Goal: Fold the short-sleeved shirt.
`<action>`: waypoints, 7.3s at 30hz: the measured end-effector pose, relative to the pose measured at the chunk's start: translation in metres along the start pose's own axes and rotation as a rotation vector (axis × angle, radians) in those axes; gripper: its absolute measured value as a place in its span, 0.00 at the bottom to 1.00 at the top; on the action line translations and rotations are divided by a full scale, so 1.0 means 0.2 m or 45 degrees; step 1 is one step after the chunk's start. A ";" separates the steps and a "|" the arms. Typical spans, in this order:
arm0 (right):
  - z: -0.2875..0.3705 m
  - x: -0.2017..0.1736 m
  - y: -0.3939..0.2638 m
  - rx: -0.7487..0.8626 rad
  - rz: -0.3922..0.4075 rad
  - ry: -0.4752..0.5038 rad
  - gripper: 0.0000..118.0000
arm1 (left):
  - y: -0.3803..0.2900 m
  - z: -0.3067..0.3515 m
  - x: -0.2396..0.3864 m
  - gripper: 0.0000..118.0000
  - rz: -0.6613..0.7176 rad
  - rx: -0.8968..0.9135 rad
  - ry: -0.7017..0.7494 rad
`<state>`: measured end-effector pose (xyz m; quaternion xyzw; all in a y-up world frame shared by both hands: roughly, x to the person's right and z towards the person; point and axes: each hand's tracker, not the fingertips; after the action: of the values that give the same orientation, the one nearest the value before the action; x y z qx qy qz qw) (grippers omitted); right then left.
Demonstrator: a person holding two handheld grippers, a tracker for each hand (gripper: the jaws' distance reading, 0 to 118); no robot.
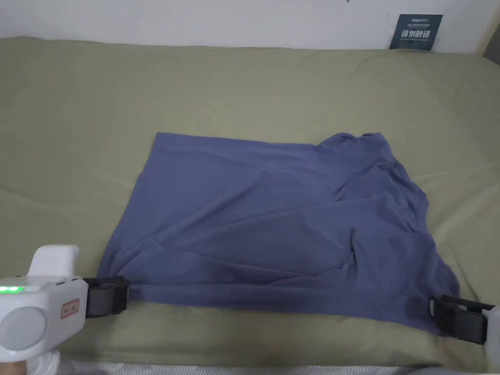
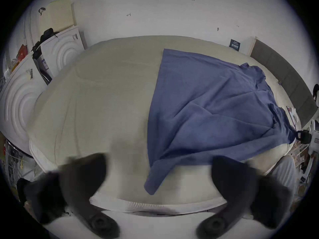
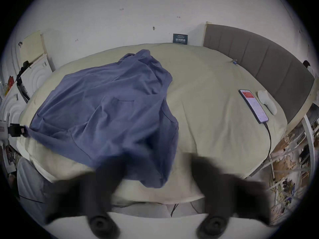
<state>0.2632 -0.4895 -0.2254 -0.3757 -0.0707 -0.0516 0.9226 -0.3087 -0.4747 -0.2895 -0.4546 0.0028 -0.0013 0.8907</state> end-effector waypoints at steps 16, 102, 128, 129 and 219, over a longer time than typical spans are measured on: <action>0.12 -0.05 -0.02 -0.067 0.079 -0.014 0.00 | -0.06 0.03 0.00 0.15 0.045 0.012 0.013; -0.79 -0.07 0.51 -0.226 0.100 -0.042 0.39 | 0.64 -0.64 0.16 0.04 0.027 -0.091 -0.034; -0.11 -0.04 0.03 -0.205 0.005 0.114 0.09 | 0.05 -0.07 -0.03 0.04 0.059 -0.098 0.041; -0.12 -0.03 0.03 -0.210 0.007 0.116 0.09 | 0.06 -0.08 -0.02 0.04 0.053 -0.112 0.034; -0.09 -0.07 0.09 -0.133 0.059 0.066 1.00 | 0.02 -0.06 -0.11 1.00 0.046 0.062 -0.040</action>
<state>0.2544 -0.4885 -0.2537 -0.4236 -0.0351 -0.0437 0.9041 -0.3308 -0.4818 -0.3006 -0.4326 -0.0028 0.0218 0.9013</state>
